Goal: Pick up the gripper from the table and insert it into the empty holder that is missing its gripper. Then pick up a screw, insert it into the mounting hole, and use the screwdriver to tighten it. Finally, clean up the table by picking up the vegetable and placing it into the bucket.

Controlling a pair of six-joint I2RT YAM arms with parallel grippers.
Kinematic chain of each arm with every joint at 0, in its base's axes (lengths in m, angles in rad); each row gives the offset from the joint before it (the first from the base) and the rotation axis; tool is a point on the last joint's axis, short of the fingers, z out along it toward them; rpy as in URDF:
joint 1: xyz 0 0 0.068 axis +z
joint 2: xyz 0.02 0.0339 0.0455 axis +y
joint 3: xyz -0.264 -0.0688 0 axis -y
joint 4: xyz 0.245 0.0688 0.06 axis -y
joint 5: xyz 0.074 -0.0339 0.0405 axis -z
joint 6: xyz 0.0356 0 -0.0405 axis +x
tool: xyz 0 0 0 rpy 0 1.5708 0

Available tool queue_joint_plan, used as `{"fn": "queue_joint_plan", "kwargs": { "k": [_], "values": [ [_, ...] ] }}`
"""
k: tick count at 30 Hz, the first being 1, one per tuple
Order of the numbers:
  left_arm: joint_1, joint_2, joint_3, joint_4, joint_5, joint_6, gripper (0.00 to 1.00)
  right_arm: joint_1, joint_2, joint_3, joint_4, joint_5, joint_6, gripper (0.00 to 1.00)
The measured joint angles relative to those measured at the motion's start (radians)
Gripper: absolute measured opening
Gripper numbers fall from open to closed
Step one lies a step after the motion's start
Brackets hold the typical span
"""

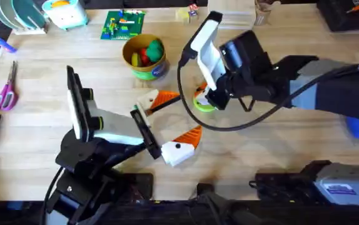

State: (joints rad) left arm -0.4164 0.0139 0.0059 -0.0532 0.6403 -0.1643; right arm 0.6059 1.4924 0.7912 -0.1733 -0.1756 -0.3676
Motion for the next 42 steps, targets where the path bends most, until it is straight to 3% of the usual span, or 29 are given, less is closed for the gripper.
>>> {"fn": "queue_joint_plan", "kwargs": {
  "k": [10, 17, 25, 33, 42],
  "values": [
    [0.0, 0.0, 0.0, 0.0, 0.0, 0.0, 0.992, -0.007, -0.033, 0.184, -0.219, 0.019, 0.0, 0.008],
    [0.0, 0.0, 0.0, 0.0, 0.0, 0.0, 0.992, -0.005, -0.033, 0.44, -0.409, 0.021, 0.0, 0.008],
    [0.0, 0.0, 0.0, 0.0, 0.0, 0.0, 0.993, 0.112, -0.033, 0.668, -0.533, 0.021, 0.024, 0.008],
    [0.0, 0.0, 0.0, 0.0, 0.0, 0.0, 0.993, 0.274, -0.033, 0.712, -0.546, 0.01, 0.109, 0.008],
    [0.0, 0.0, 0.0, 0.0, -0.004, 0.02, 0.992, 0.317, -0.001, 0.712, -0.59, -0.004, 0.136, 0.008]
  ]
}}
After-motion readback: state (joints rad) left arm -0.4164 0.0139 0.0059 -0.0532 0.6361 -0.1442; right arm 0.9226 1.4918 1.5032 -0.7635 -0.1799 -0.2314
